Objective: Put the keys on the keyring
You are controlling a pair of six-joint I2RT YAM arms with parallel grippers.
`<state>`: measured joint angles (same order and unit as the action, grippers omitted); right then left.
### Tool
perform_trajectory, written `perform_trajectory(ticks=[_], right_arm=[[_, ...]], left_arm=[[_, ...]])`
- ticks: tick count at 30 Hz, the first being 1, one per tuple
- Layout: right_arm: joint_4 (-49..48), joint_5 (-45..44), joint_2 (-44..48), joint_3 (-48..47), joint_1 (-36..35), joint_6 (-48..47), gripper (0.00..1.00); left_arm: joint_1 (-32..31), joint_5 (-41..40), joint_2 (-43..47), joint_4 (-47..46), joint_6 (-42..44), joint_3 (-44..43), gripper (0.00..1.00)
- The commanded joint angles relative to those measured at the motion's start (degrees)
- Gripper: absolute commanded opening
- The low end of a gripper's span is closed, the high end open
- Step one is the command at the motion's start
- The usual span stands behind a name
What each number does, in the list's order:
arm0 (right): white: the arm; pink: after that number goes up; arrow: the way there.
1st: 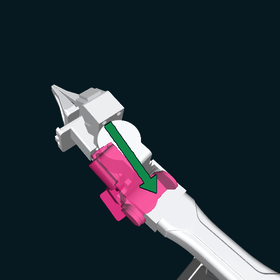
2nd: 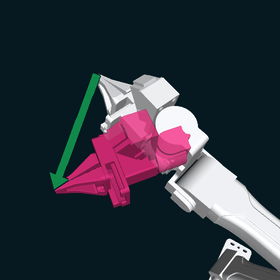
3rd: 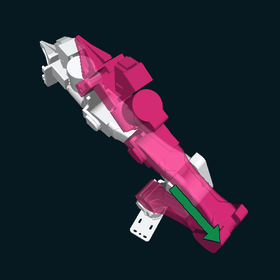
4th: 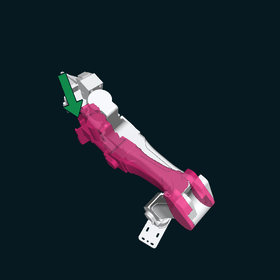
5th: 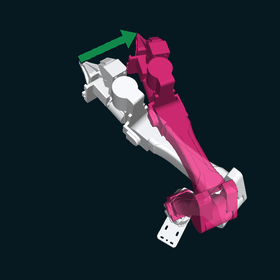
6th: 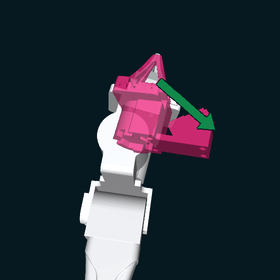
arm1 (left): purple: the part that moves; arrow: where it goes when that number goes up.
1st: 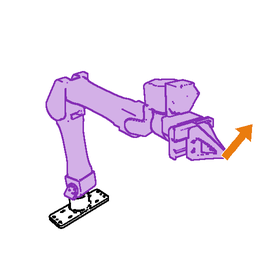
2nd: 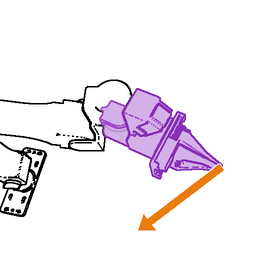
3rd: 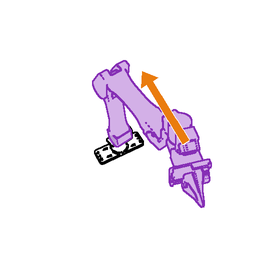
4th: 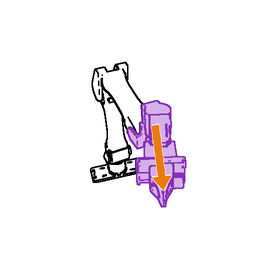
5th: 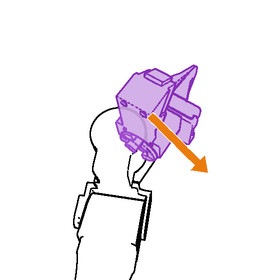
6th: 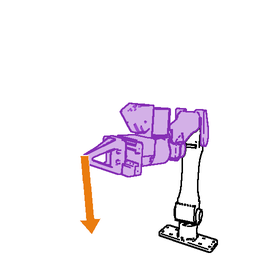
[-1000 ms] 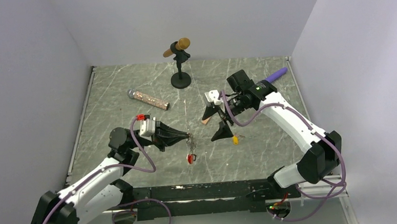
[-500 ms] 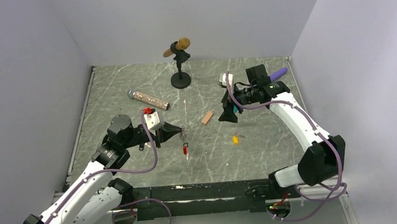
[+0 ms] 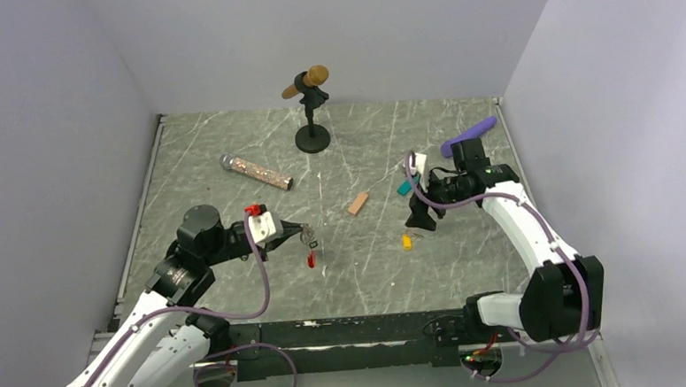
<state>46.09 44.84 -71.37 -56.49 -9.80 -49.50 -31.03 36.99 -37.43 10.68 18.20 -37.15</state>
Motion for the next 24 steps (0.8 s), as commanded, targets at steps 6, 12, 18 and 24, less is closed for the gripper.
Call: perform_trajectory(ticks=[6, 12, 18, 24], right_arm=[[-0.07, -2.23, -15.55, -4.55, 5.32, 6.8, 0.57], [-1.74, -0.57, -22.01, -5.77, 6.09, 12.03, 0.5], [-1.1, 1.13, -24.5, -5.35, 6.11, 10.62, 0.48], [-2.19, 0.33, -26.53, -4.81, 6.03, 10.39, 0.46]], left_arm=[[0.28, 0.19, 2.93, -1.16, 1.58, 0.06, 0.0], [0.32, 0.15, 3.23, -0.92, 1.93, -0.04, 0.0], [0.33, 0.34, 2.19, -1.1, 2.02, -0.1, 0.0], [0.52, 1.21, 1.06, -1.17, 2.01, -0.36, 0.0]])
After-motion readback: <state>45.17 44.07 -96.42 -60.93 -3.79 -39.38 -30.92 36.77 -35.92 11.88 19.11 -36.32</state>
